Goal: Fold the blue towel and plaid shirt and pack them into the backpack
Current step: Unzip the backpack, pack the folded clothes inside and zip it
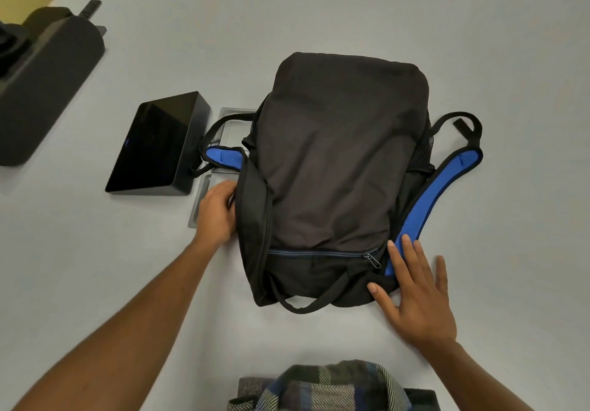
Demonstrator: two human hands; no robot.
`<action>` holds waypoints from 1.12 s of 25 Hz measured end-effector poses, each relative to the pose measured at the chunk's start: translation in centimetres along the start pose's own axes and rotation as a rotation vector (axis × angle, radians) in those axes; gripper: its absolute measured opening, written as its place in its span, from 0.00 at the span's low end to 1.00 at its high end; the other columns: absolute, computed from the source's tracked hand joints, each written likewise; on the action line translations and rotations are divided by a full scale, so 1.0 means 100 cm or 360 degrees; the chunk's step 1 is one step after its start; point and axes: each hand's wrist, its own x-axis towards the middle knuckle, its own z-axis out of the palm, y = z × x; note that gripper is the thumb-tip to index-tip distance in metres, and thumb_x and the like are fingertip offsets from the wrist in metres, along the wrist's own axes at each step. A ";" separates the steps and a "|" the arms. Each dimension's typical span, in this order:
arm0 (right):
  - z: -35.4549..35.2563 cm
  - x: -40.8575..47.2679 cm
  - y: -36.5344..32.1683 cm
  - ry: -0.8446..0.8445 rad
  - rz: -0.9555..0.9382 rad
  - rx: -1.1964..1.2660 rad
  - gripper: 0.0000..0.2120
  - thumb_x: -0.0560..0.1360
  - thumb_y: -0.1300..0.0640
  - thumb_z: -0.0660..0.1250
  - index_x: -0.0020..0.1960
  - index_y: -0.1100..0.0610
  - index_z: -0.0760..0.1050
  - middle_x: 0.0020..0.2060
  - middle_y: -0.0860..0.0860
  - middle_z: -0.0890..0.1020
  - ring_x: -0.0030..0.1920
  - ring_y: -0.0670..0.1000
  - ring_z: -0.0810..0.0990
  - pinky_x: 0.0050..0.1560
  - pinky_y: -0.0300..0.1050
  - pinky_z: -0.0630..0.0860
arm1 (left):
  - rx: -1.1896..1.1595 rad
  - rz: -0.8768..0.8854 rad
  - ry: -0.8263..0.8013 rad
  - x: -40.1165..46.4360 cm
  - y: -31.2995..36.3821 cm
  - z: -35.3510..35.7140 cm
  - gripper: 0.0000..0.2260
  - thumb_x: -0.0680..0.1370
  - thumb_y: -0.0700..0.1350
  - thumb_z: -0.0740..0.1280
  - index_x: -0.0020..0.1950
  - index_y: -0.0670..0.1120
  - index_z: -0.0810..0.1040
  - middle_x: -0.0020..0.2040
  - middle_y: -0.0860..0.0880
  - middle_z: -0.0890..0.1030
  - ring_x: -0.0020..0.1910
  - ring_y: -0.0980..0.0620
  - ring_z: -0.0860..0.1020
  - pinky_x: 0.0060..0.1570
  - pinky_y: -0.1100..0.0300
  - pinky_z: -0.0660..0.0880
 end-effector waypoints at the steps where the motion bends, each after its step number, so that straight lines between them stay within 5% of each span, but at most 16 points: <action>1: 0.000 0.000 0.000 -0.0001 0.0001 0.0001 0.39 0.78 0.29 0.44 0.80 0.50 0.51 0.80 0.50 0.50 0.80 0.52 0.48 0.77 0.62 0.45 | -0.0047 -0.0107 -0.0059 0.018 -0.013 0.001 0.15 0.75 0.52 0.58 0.57 0.57 0.78 0.59 0.44 0.80 0.60 0.41 0.77 0.60 0.39 0.73; 5: 0.001 -0.001 0.001 0.0005 0.0003 0.0006 0.39 0.77 0.29 0.45 0.80 0.50 0.51 0.80 0.49 0.50 0.80 0.52 0.48 0.77 0.63 0.47 | -0.0245 -0.0277 -0.0286 0.027 0.042 -0.019 0.12 0.77 0.47 0.58 0.45 0.61 0.79 0.52 0.44 0.81 0.57 0.39 0.77 0.61 0.42 0.74; 8: 0.001 -0.001 0.001 -0.0003 0.0008 0.0000 0.39 0.77 0.29 0.45 0.80 0.50 0.51 0.80 0.49 0.49 0.80 0.52 0.48 0.77 0.63 0.46 | -0.0503 -0.0478 -0.0315 0.032 0.077 -0.020 0.14 0.84 0.40 0.55 0.41 0.49 0.72 0.25 0.57 0.78 0.33 0.57 0.78 0.36 0.67 0.77; 10: 0.001 0.000 0.001 -0.0010 0.0012 -0.0002 0.39 0.77 0.29 0.45 0.80 0.50 0.51 0.80 0.49 0.49 0.80 0.52 0.48 0.77 0.63 0.46 | -0.0630 -0.0546 -0.0297 0.038 0.089 -0.017 0.15 0.84 0.41 0.54 0.40 0.47 0.71 0.20 0.58 0.74 0.27 0.58 0.73 0.27 0.71 0.71; 17: 0.002 0.001 0.000 -0.0003 0.0004 -0.0022 0.39 0.77 0.29 0.45 0.80 0.51 0.52 0.80 0.49 0.50 0.80 0.52 0.49 0.76 0.62 0.46 | -0.0851 -0.0667 -0.0192 0.047 0.091 -0.016 0.16 0.85 0.46 0.53 0.39 0.46 0.70 0.35 0.48 0.70 0.33 0.55 0.68 0.25 0.70 0.70; 28: 0.000 0.000 0.000 0.0032 -0.0004 0.0016 0.39 0.77 0.29 0.45 0.80 0.51 0.53 0.80 0.49 0.51 0.80 0.52 0.50 0.77 0.61 0.45 | -0.0879 -0.0587 -0.0012 0.047 0.074 -0.015 0.16 0.84 0.41 0.54 0.36 0.46 0.66 0.30 0.50 0.71 0.30 0.57 0.70 0.31 0.66 0.70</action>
